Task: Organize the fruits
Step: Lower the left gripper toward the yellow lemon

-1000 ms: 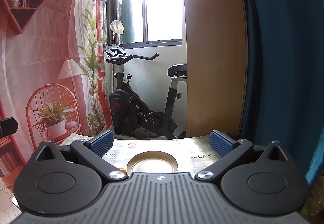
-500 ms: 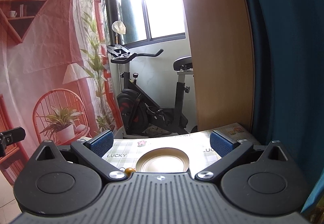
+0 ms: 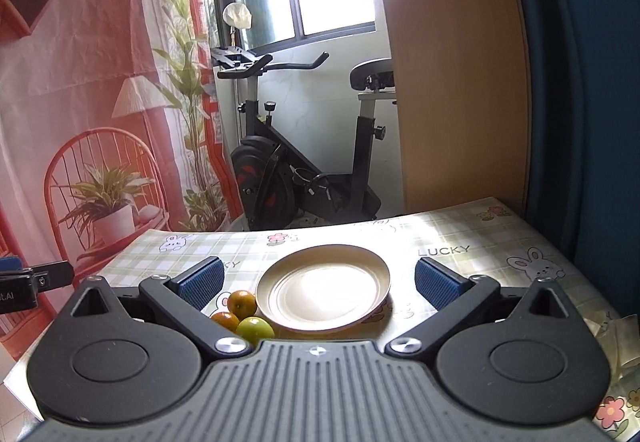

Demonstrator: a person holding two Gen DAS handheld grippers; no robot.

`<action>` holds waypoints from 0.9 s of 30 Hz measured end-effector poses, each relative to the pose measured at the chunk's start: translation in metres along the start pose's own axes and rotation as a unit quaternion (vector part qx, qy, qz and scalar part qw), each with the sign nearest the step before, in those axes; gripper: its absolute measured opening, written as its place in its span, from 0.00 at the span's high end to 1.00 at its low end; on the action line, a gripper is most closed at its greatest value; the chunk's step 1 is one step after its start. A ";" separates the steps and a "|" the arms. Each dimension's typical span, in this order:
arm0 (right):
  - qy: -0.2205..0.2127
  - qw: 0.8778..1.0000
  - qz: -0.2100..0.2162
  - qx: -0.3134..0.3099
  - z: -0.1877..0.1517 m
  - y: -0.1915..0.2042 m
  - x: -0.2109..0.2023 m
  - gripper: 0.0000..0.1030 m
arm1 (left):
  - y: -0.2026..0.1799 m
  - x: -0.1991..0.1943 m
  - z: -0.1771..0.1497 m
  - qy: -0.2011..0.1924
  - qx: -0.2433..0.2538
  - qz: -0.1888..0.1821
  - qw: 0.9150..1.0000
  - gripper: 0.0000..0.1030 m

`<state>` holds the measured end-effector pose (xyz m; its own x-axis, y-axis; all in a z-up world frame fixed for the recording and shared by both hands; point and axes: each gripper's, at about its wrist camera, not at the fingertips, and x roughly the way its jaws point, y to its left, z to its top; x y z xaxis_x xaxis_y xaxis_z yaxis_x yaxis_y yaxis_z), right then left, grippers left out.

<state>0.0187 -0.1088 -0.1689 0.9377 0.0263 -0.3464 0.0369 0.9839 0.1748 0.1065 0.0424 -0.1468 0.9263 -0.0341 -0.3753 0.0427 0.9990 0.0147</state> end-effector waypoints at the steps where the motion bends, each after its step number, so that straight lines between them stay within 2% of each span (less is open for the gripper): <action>1: 0.017 1.000 0.021 -0.003 -0.005 0.001 0.007 0.00 | 0.001 0.003 -0.004 0.002 0.000 -0.001 1.000 0.06; 4: 0.053 0.997 0.035 -0.035 -0.019 0.014 0.027 0.00 | -0.003 0.015 -0.014 0.019 0.013 -0.004 1.000 0.06; 8: 0.080 0.992 0.012 -0.093 -0.041 0.025 0.045 0.00 | -0.002 0.023 -0.026 0.047 -0.019 -0.029 0.998 0.06; 11: 0.098 0.987 -0.003 -0.124 -0.059 0.027 0.055 0.00 | -0.013 0.031 -0.038 0.075 0.009 -0.029 0.997 0.06; 15: 0.126 0.986 0.023 -0.108 -0.076 0.015 0.059 0.03 | -0.024 0.031 -0.046 0.073 0.034 -0.068 0.994 0.06; 17: 0.138 0.985 0.036 -0.102 -0.080 0.009 0.058 0.07 | -0.029 0.034 -0.048 0.075 0.045 -0.066 0.994 0.06; 20: 0.148 0.983 0.039 -0.101 -0.084 0.004 0.058 0.12 | -0.029 0.045 -0.051 0.108 0.041 -0.071 0.991 0.06; 23: 0.153 0.984 0.046 -0.083 -0.087 -0.003 0.059 0.13 | -0.028 0.054 -0.057 0.145 0.032 -0.079 0.986 0.11; 27: 0.168 0.981 0.070 -0.067 -0.091 -0.009 0.063 0.13 | -0.033 0.058 -0.059 0.160 0.025 -0.105 0.981 0.21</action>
<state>0.0464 -0.1001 -0.2762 0.7631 0.1970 -0.6156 -0.1509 0.9804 0.1268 0.1364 0.0087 -0.2238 0.7310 -0.2196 -0.6461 0.2452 0.9681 -0.0515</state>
